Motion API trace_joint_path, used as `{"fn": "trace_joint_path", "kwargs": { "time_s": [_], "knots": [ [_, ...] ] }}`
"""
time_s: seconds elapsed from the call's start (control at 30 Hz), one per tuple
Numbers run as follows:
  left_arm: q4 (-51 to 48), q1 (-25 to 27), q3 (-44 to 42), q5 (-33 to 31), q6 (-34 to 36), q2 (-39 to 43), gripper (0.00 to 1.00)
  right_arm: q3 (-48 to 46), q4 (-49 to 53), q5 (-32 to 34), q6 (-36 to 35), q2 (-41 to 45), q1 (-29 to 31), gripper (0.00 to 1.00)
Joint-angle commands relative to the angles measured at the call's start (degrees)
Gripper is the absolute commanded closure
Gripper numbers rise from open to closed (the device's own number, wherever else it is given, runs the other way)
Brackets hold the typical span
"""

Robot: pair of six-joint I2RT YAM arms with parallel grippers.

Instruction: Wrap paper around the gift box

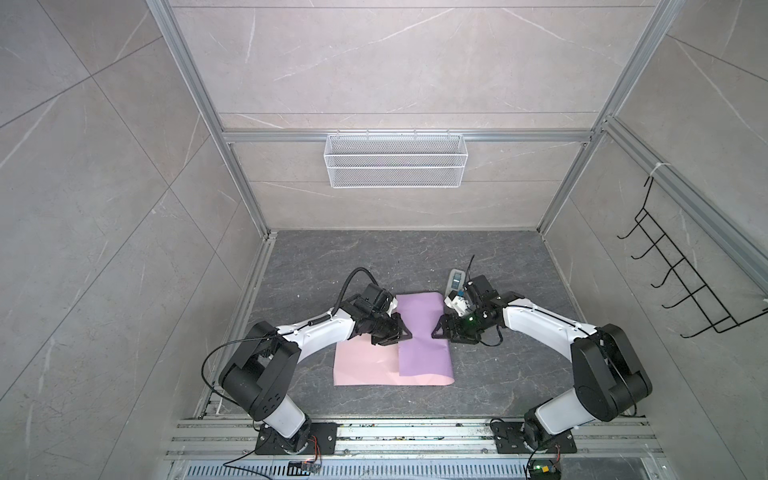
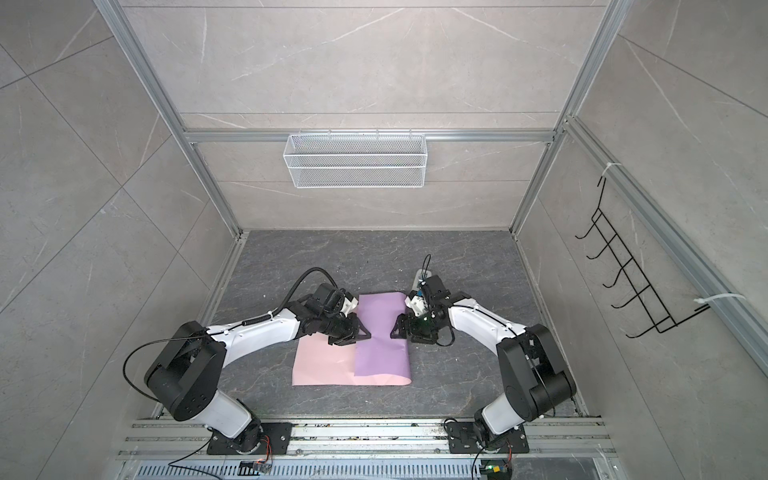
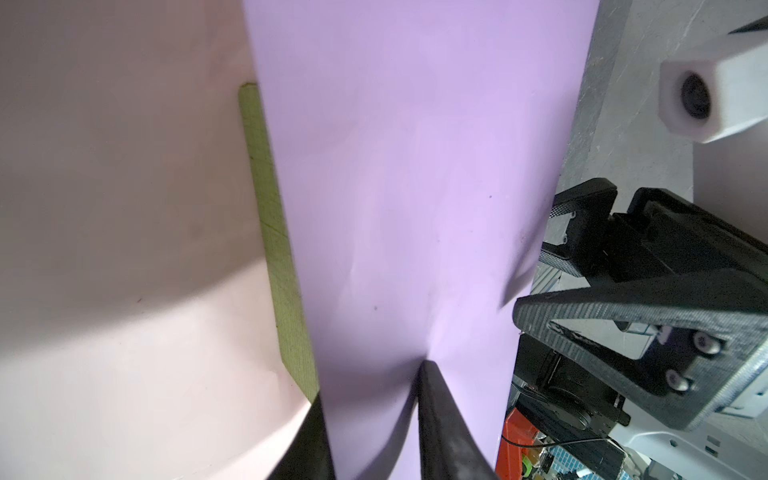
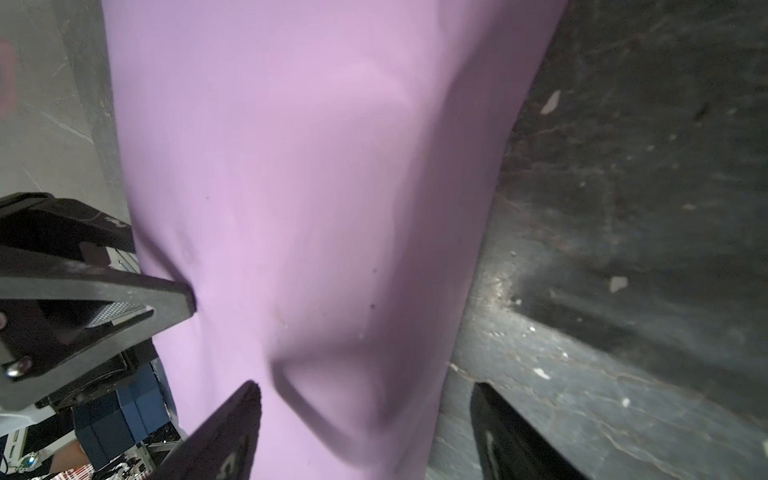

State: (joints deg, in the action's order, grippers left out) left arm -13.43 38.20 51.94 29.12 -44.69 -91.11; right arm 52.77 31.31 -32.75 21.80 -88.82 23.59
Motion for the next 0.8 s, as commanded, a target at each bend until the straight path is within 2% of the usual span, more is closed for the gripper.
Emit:
{"fn": "trace_joint_path", "kwargs": {
  "time_s": [0.0,0.2,0.43,0.53,0.7,0.77],
  "knots": [
    [-3.1,-0.59,0.77,-4.16,1.71,-2.24,0.92,2.87,1.1,1.33,-1.07,-1.16,-0.04,0.19],
    [-3.62,-0.76,1.47,-4.44,2.23,-2.55,0.92,3.34,4.21,4.89,-3.61,-2.24,0.19,0.19],
    [-2.5,-0.82,1.71,-3.7,0.94,-2.32,0.82,-0.56,0.27,6.14,0.15,-1.27,0.83,0.2],
    [-1.68,-0.82,1.58,-2.97,0.01,-1.51,0.74,-2.17,-2.18,7.19,2.25,-1.17,1.49,0.2],
    [0.45,-0.8,0.75,-2.22,-2.43,1.12,0.47,-5.0,-5.23,8.55,4.62,-0.71,1.9,0.2],
    [0.71,-0.81,0.37,-2.23,-3.13,2.25,0.41,-5.88,-6.11,8.67,5.2,-0.49,1.9,0.2]
  ]
}}
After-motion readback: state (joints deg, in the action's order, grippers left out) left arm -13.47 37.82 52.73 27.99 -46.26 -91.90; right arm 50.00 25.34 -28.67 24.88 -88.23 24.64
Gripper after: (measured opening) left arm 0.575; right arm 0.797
